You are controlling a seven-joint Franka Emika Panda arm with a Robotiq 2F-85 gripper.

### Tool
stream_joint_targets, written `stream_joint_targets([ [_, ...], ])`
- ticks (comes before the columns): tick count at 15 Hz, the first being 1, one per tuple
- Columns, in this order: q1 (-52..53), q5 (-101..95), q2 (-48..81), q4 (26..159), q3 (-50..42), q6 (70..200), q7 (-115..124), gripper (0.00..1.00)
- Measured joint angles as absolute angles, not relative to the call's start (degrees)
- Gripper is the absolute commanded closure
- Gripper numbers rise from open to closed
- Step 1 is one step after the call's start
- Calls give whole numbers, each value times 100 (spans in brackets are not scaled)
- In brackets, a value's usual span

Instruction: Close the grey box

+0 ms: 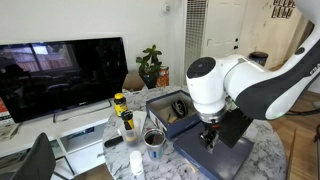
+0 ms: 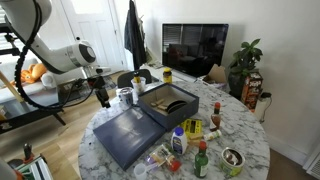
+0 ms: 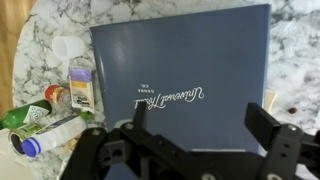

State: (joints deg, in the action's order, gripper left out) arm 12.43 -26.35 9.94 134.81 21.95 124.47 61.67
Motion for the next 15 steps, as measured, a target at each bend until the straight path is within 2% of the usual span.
stream_joint_targets([
  [8,2254,-2647,2010,12965,1841,12362,6178,0],
  [15,3071,-2799,3054,12013,1374,11540,6188,0],
])
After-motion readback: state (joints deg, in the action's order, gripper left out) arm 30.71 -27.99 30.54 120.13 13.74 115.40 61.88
